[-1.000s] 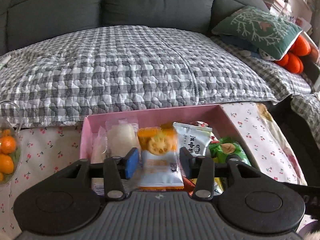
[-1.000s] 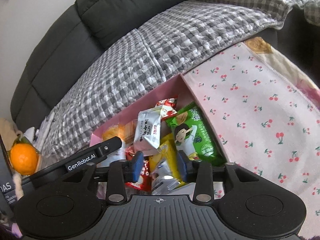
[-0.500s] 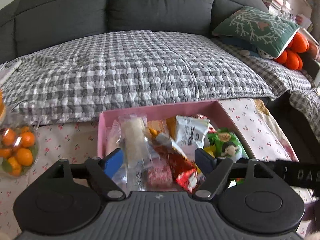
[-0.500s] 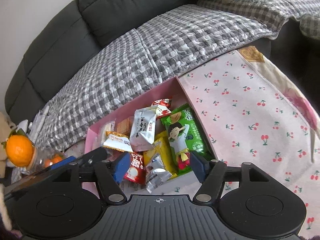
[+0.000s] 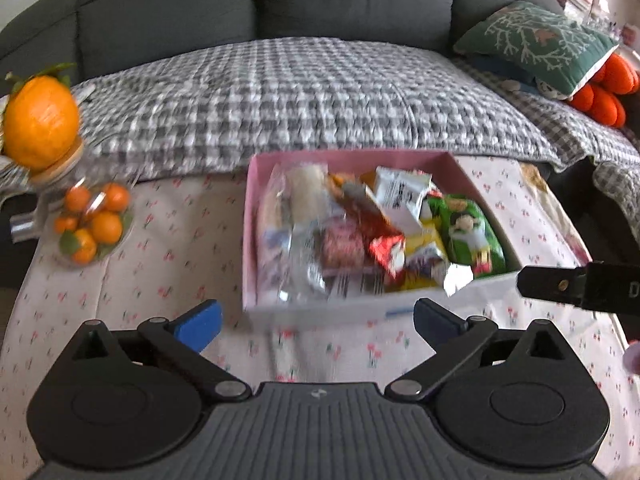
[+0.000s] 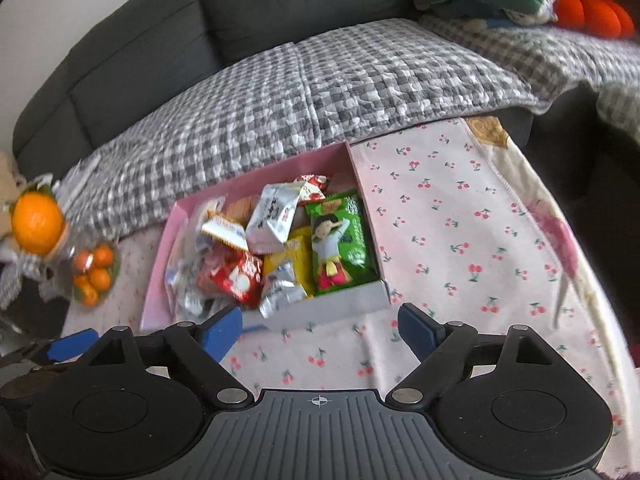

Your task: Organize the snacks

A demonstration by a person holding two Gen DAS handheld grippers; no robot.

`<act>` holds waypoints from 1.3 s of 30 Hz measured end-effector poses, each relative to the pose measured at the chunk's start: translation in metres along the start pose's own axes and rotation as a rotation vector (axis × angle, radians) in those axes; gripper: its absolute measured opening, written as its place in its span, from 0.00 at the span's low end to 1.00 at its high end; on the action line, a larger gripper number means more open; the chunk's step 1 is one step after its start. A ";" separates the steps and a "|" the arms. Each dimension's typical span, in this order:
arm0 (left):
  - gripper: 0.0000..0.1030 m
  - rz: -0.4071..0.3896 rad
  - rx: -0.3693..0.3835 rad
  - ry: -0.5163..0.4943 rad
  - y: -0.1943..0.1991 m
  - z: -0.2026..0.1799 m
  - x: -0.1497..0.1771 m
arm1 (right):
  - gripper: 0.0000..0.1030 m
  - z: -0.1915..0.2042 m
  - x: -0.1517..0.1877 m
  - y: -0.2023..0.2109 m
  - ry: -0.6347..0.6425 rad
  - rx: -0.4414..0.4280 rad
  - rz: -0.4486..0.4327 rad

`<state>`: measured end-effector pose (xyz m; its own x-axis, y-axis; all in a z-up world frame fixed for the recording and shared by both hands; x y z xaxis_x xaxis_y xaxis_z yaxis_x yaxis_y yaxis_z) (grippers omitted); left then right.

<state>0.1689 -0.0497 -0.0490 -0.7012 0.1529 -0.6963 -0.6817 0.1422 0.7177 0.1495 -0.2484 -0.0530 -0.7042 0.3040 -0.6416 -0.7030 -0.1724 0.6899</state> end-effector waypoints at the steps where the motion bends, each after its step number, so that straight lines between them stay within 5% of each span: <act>1: 0.99 0.000 -0.010 0.005 0.004 0.001 0.004 | 0.85 0.000 0.002 0.004 0.014 0.005 0.003; 15: 1.00 0.015 -0.122 0.037 0.045 0.001 0.045 | 0.95 0.010 0.033 0.044 0.212 0.056 -0.018; 39: 1.00 0.050 -0.120 0.043 0.048 -0.002 0.060 | 0.95 0.015 0.047 0.031 0.294 0.131 0.000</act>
<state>0.0939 -0.0357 -0.0562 -0.7414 0.1145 -0.6612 -0.6640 0.0170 0.7475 0.0958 -0.2254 -0.0570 -0.7164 0.0167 -0.6975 -0.6974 -0.0447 0.7152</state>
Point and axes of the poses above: each gripper's, at about its wrist camera, not at the fingertips, and y roughly against the way its jaws point, z to its left, x to its underside, the point moved 8 cm from there along -y, roughly the way its jaws point, and after that the axes turned 4 degrees about -z, right-handed, at the moved point
